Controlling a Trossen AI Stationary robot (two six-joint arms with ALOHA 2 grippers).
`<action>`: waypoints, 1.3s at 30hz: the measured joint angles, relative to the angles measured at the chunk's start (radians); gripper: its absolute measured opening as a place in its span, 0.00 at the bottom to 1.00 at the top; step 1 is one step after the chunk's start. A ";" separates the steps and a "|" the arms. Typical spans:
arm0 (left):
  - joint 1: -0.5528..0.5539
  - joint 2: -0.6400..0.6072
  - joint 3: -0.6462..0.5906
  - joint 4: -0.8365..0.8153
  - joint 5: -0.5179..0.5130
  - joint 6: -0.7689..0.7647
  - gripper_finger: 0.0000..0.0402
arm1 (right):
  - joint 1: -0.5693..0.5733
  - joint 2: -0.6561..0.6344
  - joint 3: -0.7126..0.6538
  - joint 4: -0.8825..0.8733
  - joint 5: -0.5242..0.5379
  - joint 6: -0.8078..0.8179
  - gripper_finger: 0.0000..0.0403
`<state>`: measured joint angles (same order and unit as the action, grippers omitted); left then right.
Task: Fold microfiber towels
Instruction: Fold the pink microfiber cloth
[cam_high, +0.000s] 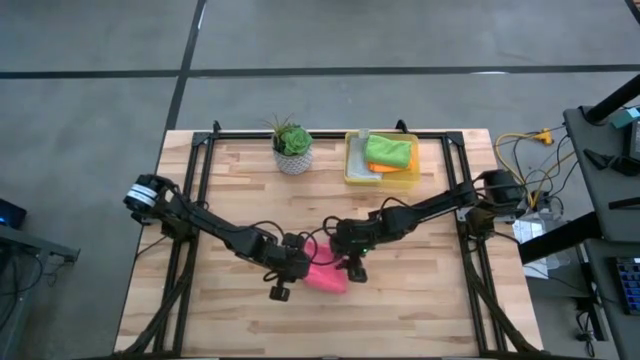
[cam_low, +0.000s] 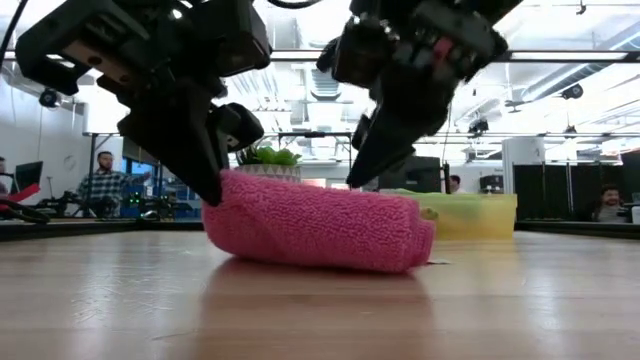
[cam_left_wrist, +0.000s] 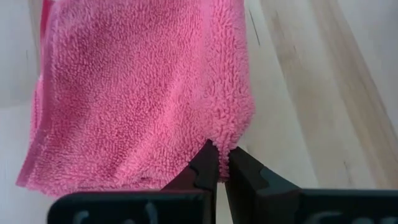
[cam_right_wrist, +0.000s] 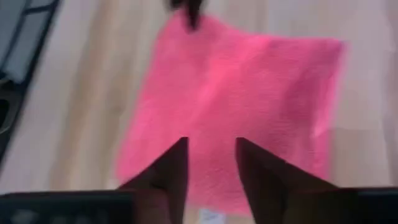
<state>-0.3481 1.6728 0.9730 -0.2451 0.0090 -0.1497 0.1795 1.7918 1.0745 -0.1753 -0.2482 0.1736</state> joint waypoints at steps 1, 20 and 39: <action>0.000 -0.002 0.000 0.001 0.000 0.000 0.00 | -0.001 0.006 0.000 0.016 0.031 0.014 0.30; 0.087 -0.118 -0.149 0.220 -0.017 -0.133 0.00 | 0.030 0.176 0.001 0.082 -0.019 0.037 0.02; 0.180 -0.107 -0.246 0.306 -0.089 -0.203 0.00 | 0.030 0.136 0.072 -0.023 0.055 0.077 0.02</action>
<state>-0.1681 1.5662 0.7265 0.0614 -0.0795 -0.3527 0.2096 1.9279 1.1465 -0.1986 -0.1930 0.2504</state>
